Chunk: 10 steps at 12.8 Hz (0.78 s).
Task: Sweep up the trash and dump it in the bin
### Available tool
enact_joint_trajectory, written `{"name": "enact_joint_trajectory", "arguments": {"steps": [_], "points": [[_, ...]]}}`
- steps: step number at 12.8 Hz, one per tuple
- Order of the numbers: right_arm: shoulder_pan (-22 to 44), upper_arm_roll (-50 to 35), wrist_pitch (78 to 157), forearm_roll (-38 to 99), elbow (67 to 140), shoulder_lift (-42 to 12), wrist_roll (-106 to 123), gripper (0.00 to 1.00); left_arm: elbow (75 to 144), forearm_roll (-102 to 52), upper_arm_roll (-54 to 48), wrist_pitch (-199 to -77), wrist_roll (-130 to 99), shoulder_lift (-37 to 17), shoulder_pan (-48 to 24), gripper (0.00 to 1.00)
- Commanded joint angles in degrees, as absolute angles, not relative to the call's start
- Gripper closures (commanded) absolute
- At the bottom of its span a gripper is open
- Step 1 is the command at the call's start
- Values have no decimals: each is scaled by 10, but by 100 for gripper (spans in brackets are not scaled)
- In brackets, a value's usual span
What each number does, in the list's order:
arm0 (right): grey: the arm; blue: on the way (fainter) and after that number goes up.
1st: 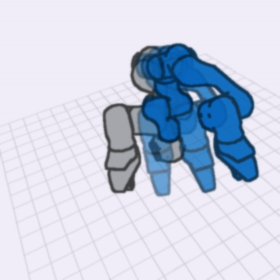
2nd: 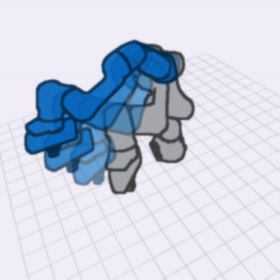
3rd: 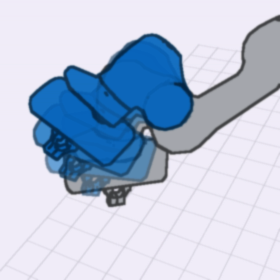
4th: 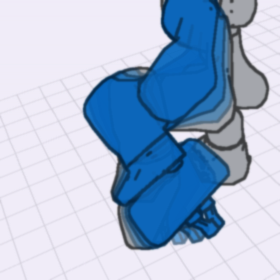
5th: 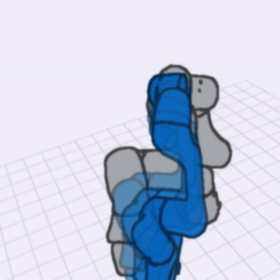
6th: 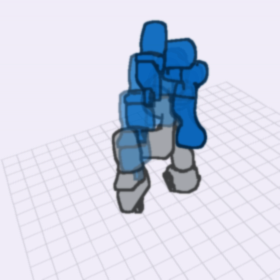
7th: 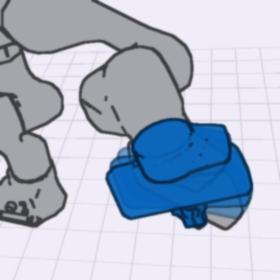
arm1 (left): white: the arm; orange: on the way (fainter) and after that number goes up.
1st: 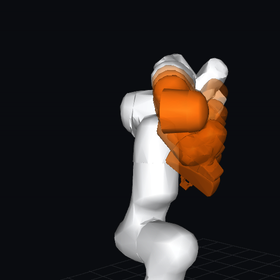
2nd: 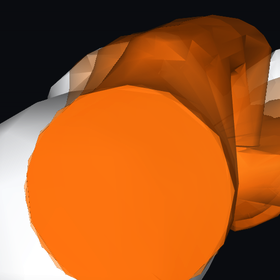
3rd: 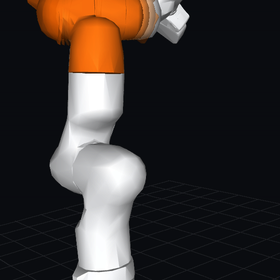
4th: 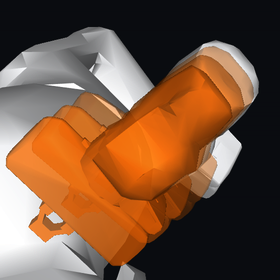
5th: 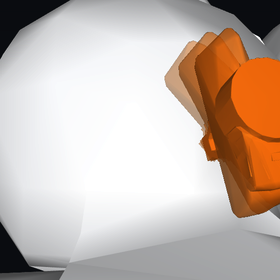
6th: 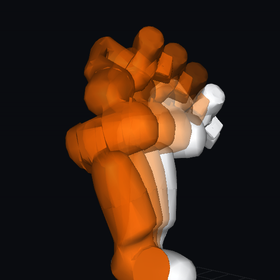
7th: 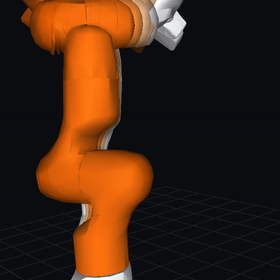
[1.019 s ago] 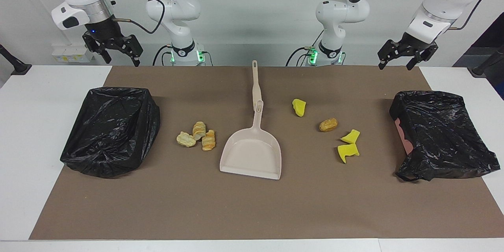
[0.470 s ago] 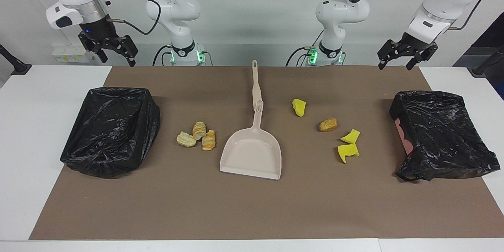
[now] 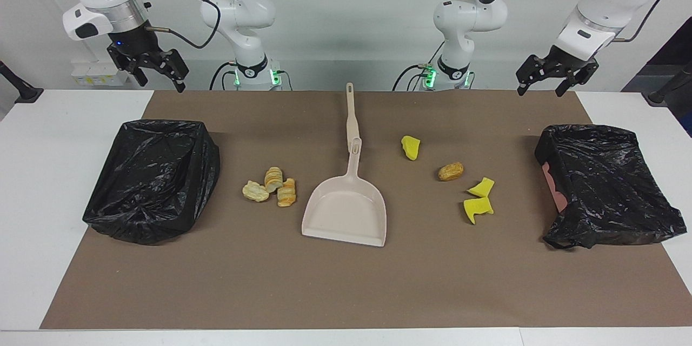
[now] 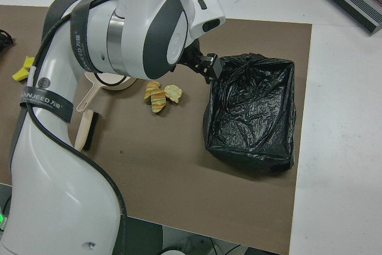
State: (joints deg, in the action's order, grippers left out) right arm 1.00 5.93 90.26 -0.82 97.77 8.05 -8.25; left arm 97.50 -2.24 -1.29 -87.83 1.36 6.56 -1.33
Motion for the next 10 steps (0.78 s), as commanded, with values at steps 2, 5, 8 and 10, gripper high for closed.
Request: {"name": "enact_joint_trajectory", "arguments": {"steps": [2, 5, 8, 10], "points": [[5, 56, 918, -2, 997, 96, -89, 0, 1012, -28, -6, -886, 21, 73, -48, 0], [11, 55, 920, -3, 996, 95, -91, 0, 1069, -28, -7, -936, 67, 75, -78, 0], [13, 52, 919, -7, 996, 95, -94, 0, 1130, -29, -7, -987, 63, 86, -135, 0], [14, 49, 940, -12, 996, 93, -92, 0, 1171, -29, -7, -1025, 58, 90, -172, 0]]}}
